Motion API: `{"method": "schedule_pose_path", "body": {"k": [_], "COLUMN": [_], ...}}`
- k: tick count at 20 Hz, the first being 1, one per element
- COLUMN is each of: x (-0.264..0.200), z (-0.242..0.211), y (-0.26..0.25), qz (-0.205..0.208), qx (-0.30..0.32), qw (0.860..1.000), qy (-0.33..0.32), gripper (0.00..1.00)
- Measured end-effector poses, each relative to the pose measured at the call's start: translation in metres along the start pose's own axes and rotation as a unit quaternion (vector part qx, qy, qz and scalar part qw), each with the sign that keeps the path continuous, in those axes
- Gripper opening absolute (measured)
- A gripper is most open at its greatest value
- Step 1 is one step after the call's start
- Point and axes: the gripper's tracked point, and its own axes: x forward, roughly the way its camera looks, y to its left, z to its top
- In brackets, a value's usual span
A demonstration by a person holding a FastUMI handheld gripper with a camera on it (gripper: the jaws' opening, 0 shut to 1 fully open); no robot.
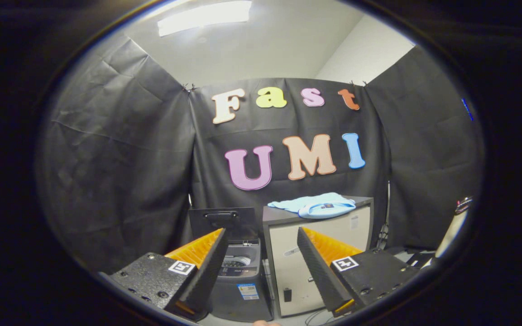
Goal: Put the clothes into the washing machine and then close the washing machine lid.
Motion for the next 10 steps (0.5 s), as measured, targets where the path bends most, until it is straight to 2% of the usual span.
{"method": "schedule_pose_path", "body": {"k": [10], "x": [0.0], "z": [-0.0024], "y": [-0.0004], "qz": [-0.001], "qx": [0.005], "qw": [1.0], "qy": [0.007], "gripper": [0.94]}}
